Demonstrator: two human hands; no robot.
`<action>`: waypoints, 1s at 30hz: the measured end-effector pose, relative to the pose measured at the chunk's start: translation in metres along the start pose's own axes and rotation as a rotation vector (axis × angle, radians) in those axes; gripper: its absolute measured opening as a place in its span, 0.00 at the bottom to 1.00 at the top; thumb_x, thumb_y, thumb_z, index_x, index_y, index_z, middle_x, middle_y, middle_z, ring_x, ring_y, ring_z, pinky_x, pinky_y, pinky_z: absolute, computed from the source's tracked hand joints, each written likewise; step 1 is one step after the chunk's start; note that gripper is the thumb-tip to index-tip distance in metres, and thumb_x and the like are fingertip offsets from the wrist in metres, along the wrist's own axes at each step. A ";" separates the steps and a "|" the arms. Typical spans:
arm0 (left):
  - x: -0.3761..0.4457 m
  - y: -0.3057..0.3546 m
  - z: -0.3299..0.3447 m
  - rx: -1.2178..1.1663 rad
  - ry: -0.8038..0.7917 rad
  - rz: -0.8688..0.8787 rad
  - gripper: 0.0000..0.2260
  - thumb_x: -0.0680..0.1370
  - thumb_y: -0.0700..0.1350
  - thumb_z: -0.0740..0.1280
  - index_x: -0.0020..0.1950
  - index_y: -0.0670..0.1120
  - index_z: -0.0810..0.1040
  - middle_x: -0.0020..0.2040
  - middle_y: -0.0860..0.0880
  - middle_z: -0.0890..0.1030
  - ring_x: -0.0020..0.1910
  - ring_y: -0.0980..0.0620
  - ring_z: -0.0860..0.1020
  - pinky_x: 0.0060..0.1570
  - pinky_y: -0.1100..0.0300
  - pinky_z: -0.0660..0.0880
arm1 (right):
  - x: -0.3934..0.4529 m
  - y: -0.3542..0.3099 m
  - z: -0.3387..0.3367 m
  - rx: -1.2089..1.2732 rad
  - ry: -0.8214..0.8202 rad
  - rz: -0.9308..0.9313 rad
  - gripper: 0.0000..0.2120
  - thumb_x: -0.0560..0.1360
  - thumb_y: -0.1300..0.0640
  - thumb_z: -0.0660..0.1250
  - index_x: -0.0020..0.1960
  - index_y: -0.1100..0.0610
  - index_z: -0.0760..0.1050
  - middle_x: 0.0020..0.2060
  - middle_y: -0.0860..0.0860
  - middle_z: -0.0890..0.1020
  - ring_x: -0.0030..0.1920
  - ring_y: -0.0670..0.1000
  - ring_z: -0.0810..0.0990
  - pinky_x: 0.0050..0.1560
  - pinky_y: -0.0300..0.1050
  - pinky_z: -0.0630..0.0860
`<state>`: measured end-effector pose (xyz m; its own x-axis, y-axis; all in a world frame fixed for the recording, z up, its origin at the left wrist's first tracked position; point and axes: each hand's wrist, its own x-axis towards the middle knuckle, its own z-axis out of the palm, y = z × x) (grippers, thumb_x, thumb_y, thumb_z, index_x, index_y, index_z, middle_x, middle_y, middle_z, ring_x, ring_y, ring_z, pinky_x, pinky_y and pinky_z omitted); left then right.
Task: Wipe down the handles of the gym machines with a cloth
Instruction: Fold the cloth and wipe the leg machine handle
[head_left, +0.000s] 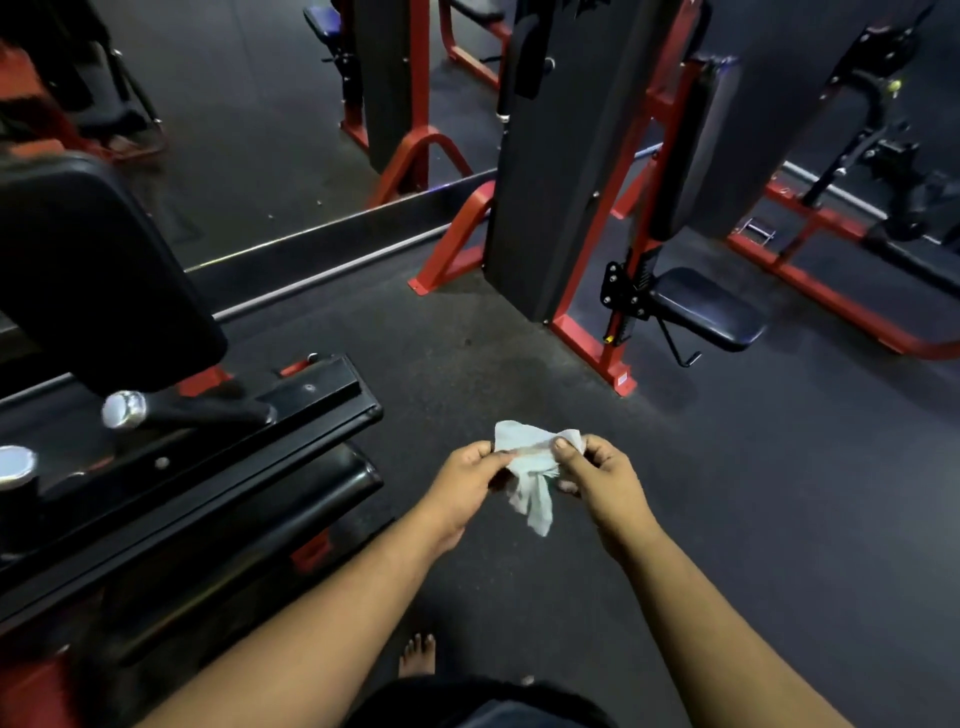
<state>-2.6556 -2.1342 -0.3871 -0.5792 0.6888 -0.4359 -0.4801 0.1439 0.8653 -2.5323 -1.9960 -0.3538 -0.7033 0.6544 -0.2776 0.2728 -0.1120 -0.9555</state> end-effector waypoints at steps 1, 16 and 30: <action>0.006 0.003 0.007 -0.113 0.000 -0.021 0.05 0.81 0.43 0.68 0.49 0.43 0.81 0.42 0.43 0.83 0.42 0.48 0.79 0.44 0.56 0.74 | 0.006 -0.003 -0.003 0.089 -0.040 0.026 0.12 0.81 0.52 0.69 0.55 0.61 0.81 0.49 0.58 0.86 0.50 0.57 0.85 0.53 0.53 0.81; 0.107 0.045 0.129 -0.156 -0.187 -0.148 0.17 0.77 0.50 0.72 0.62 0.43 0.82 0.58 0.39 0.83 0.50 0.48 0.82 0.49 0.55 0.76 | 0.154 -0.063 -0.121 0.486 -0.263 0.306 0.22 0.82 0.42 0.62 0.65 0.57 0.79 0.58 0.64 0.83 0.59 0.65 0.83 0.62 0.67 0.77; 0.184 0.097 0.157 -0.373 0.233 0.098 0.19 0.78 0.42 0.74 0.67 0.38 0.76 0.62 0.36 0.82 0.62 0.38 0.82 0.68 0.39 0.75 | 0.262 -0.088 -0.129 -0.206 -0.279 -0.113 0.21 0.79 0.40 0.67 0.46 0.60 0.75 0.40 0.57 0.83 0.40 0.54 0.83 0.42 0.55 0.80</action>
<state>-2.7055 -1.8816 -0.3445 -0.7459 0.5022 -0.4376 -0.5957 -0.2089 0.7756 -2.6559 -1.7176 -0.3300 -0.8810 0.4213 -0.2154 0.2899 0.1207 -0.9494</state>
